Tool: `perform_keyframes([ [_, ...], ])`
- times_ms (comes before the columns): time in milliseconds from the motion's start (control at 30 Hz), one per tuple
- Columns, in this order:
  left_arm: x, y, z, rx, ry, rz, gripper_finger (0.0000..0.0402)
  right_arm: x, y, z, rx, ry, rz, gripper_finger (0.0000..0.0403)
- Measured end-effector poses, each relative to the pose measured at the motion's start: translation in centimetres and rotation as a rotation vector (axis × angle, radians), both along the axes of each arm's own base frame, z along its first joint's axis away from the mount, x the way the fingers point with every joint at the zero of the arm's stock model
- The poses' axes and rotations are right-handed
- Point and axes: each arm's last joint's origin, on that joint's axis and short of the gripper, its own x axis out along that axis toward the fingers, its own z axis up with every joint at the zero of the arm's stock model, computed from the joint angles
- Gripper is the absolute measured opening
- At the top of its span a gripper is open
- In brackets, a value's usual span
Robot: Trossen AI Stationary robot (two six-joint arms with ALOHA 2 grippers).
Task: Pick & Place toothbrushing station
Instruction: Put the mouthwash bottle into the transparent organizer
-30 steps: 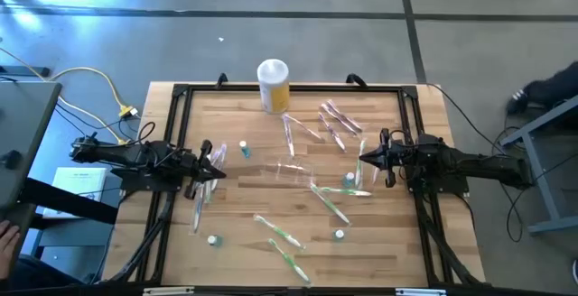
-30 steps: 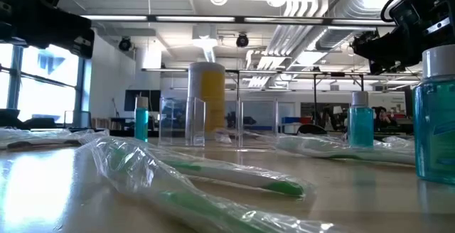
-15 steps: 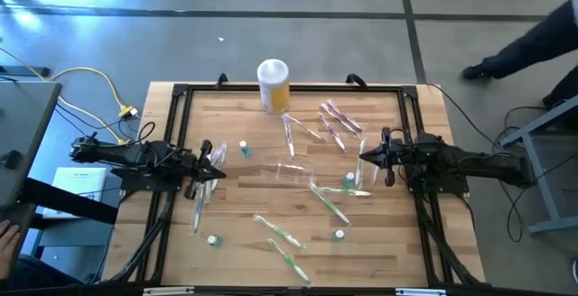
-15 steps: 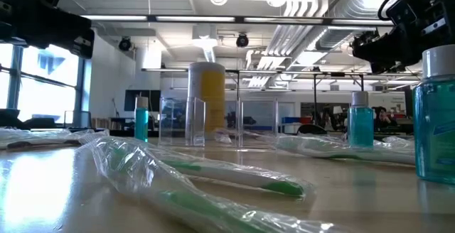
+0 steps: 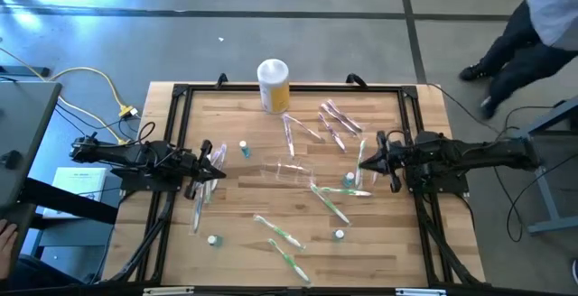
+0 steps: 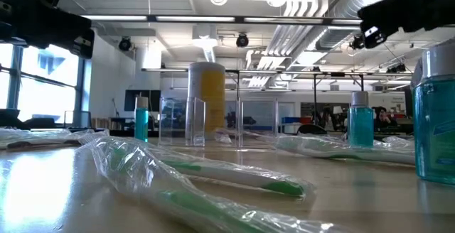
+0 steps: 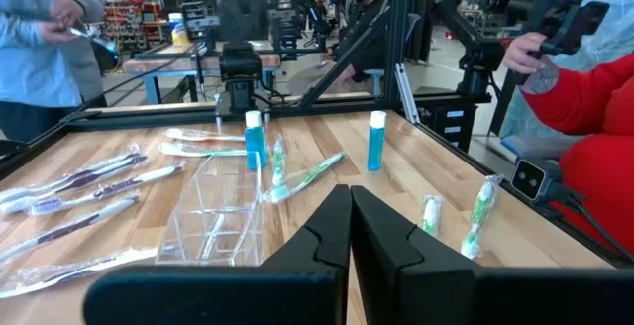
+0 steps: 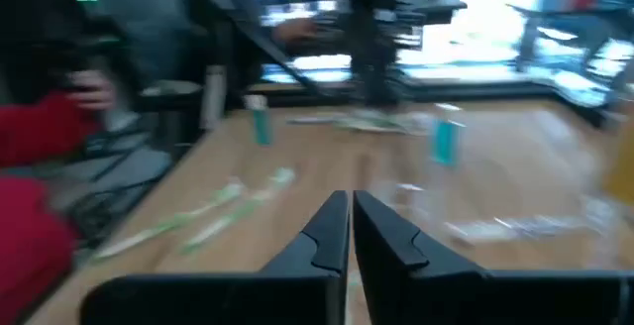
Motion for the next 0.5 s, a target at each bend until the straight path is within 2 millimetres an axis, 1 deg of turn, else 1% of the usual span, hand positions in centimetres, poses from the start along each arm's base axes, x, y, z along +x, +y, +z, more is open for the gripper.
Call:
perform_keyframes([
  [133, 0.0, 0.0, 0.0, 0.000, 0.000, 0.000, 0.0003, 1.1, 0.9, 0.9, -0.022, 0.015, -0.031, 0.0078],
  [200, 0.0, 0.0, 0.0, 0.000, 0.001, 0.000, 0.0003, 1.7, 1.4, 1.0, -0.036, 0.054, -0.043, 0.0114],
  [267, 0.0, 0.0, 0.0, 0.000, 0.001, 0.000, 0.0003, 2.2, 2.0, 1.1, -0.053, 0.119, -0.019, 0.0150],
  [367, 0.0, 0.0, 0.0, 0.000, 0.000, 0.000, 0.0003, 3.4, 2.8, 2.6, -0.074, 0.139, 0.024, 0.0194],
  [433, 0.0, 0.0, 0.0, 0.000, 0.001, 0.000, 0.0003, 4.2, 3.4, 3.8, -0.084, 0.151, 0.041, 0.0212],
  [500, 0.0, 0.0, 0.0, -0.002, 0.001, 0.000, 0.0003, 5.0, 3.9, 5.0, -0.101, 0.190, 0.038, 0.0221],
])
